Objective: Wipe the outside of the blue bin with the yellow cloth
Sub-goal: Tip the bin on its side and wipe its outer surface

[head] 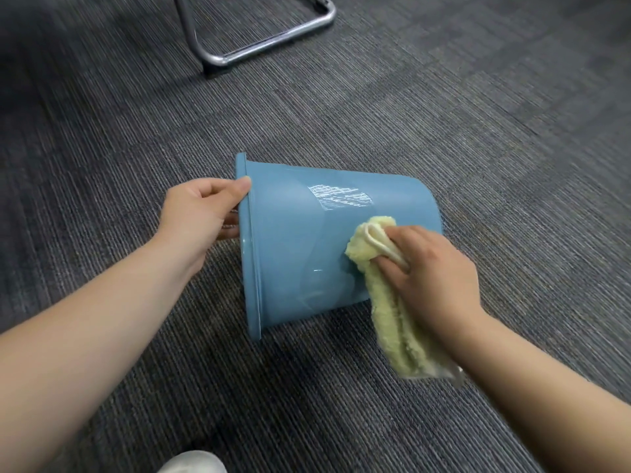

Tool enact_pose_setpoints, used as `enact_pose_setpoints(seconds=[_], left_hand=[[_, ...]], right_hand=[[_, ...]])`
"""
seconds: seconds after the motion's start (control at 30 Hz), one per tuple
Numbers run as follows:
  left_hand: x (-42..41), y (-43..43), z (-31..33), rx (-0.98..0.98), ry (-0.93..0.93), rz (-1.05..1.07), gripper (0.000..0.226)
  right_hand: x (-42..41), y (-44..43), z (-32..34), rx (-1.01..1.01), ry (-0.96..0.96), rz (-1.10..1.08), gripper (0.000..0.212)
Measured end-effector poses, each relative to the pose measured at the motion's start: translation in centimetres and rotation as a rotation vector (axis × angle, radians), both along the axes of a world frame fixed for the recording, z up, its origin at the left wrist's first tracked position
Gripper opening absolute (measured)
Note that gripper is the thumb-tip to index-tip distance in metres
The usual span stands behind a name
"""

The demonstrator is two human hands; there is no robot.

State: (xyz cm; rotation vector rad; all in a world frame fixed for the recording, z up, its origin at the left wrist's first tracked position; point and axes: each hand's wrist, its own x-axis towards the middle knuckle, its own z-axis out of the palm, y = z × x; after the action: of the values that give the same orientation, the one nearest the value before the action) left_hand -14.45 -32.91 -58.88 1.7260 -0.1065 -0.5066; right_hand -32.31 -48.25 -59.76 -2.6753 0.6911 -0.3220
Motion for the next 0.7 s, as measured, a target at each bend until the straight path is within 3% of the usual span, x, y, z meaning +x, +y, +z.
enact_pose_setpoints(seconds=[0.13,0.37,0.5,0.7], left_hand=[[-0.5,-0.4,0.2,0.036,-0.131,0.026,0.006],[-1.8,3.0,-0.6,0.134,-0.171,-0.296,0.047],[-2.0,3.0,-0.8,0.092,-0.139,-0.298,0.047],[-1.8,2.6,-0.9,0.055,-0.103,-0.239,0.046]], right_hand=[[1.2,-0.6,0.0,-0.029,-0.014,-0.028,0.025],[3.2,-1.0,0.0,-0.032,-0.051,-0.076,0.021],[3.7,-0.5,0.7,-0.024,-0.048,-0.061,0.023],[4.0,5.6,1.1,-0.046,-0.096,0.33,0.032]])
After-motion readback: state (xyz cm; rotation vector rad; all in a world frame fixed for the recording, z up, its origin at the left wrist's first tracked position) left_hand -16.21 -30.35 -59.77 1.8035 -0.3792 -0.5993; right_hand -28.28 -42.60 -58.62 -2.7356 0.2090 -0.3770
